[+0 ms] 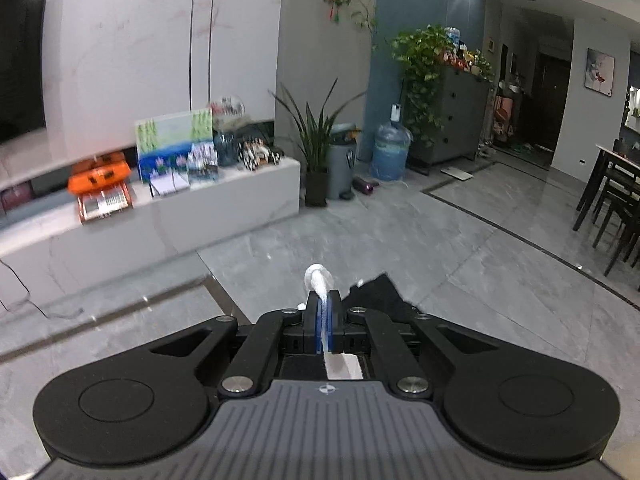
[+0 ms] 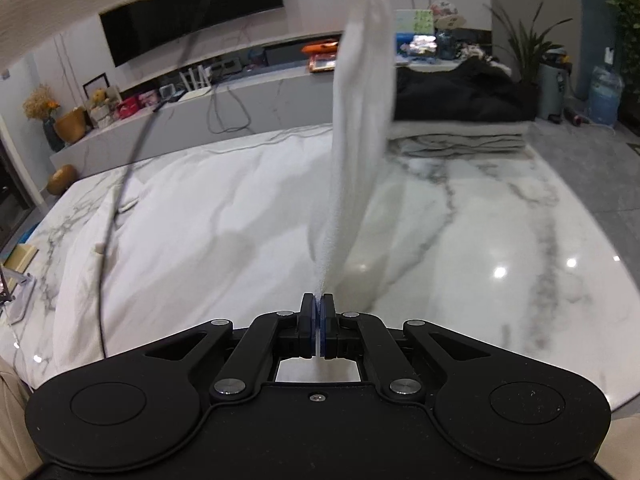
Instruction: Fold clothes
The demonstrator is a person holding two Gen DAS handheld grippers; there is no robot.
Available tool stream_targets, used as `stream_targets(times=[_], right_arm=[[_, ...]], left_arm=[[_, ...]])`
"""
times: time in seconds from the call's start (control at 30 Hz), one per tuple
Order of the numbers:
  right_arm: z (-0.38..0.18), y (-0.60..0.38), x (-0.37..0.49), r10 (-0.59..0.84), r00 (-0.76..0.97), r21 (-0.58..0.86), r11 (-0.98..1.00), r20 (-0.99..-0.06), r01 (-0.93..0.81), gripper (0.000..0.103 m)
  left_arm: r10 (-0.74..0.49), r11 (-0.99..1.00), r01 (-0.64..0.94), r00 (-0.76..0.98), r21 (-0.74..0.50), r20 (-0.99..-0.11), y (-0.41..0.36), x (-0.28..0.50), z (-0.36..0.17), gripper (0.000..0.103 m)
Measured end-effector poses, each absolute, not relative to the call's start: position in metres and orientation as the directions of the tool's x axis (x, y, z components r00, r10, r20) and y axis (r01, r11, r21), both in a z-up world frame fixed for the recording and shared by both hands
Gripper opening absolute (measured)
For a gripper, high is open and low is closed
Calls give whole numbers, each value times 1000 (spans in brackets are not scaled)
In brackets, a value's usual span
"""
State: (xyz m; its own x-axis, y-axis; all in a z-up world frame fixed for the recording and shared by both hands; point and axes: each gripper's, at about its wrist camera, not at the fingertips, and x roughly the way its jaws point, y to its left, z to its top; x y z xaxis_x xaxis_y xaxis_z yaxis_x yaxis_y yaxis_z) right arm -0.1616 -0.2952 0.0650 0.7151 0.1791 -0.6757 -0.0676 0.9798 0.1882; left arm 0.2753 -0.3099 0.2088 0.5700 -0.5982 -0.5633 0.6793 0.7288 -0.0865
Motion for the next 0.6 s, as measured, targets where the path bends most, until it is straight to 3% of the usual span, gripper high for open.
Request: stream_targets(times=[0.23,0.6], right_arm=[[54,-261,-137,251,678,184,968,-690,-171,1],[22,-242,-102,336,537,240,940,-774,-242,6]], left_arm=[[-600,768,600,549,-225,-582,-241,321,159,2],[-559,809,507,501,-299,-660,-163,356,91,2]])
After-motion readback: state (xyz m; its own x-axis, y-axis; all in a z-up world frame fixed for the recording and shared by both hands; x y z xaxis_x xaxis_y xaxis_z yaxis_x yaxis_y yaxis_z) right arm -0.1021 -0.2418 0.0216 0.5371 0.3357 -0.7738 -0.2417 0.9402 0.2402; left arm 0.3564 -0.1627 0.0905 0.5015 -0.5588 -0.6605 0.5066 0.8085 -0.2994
